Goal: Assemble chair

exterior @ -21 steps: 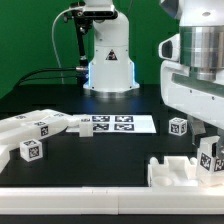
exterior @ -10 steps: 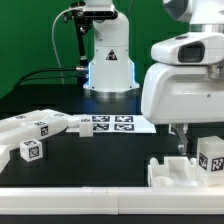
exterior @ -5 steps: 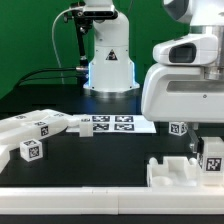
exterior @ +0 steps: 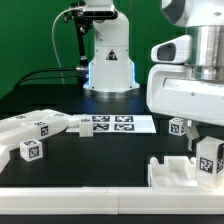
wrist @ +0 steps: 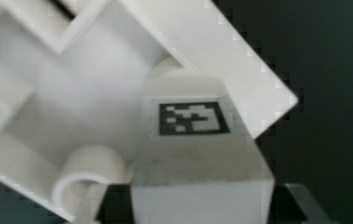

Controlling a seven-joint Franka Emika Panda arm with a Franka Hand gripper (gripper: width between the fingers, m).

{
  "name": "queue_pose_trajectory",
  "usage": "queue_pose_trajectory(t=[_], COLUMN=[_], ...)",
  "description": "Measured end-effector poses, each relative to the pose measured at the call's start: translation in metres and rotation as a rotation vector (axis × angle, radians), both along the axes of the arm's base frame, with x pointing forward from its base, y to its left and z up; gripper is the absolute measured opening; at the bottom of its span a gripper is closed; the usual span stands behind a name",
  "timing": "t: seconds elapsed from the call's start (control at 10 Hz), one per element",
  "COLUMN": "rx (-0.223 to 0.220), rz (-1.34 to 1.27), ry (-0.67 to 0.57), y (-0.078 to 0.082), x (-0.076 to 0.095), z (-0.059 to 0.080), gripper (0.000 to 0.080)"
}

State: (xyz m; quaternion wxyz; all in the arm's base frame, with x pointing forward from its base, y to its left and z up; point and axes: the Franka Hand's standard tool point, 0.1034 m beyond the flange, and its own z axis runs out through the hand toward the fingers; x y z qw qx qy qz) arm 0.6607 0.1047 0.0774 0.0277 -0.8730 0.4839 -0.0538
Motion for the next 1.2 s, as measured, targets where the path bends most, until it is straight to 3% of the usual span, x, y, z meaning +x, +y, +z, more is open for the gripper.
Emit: queue_pose_trajectory(t=[0.2,0.4,0.5,0.6,0.7,0.8,1.2], rx=[0.039,0.041,0.035,0.011,-0.013,-0.033,-0.063], rz=[-0.207,-0.233,-0.186,-0.039,0.163,0.356,0.602], ry=[0.006,0.009,0.011,0.015,0.012,0.011,0.013], y=[-0.003,-0.003,0.000,0.013,0.019,0.016,0.015], x=[-0.002,-0.003,-0.004,-0.007,-0.007,-0.006,-0.006], z=[0.000,-0.001,-0.002,-0.004,-0.003,-0.003,-0.004], gripper=[0.0285,0.0285,0.0437,0.0567,0.0567,0.0633,0.0649])
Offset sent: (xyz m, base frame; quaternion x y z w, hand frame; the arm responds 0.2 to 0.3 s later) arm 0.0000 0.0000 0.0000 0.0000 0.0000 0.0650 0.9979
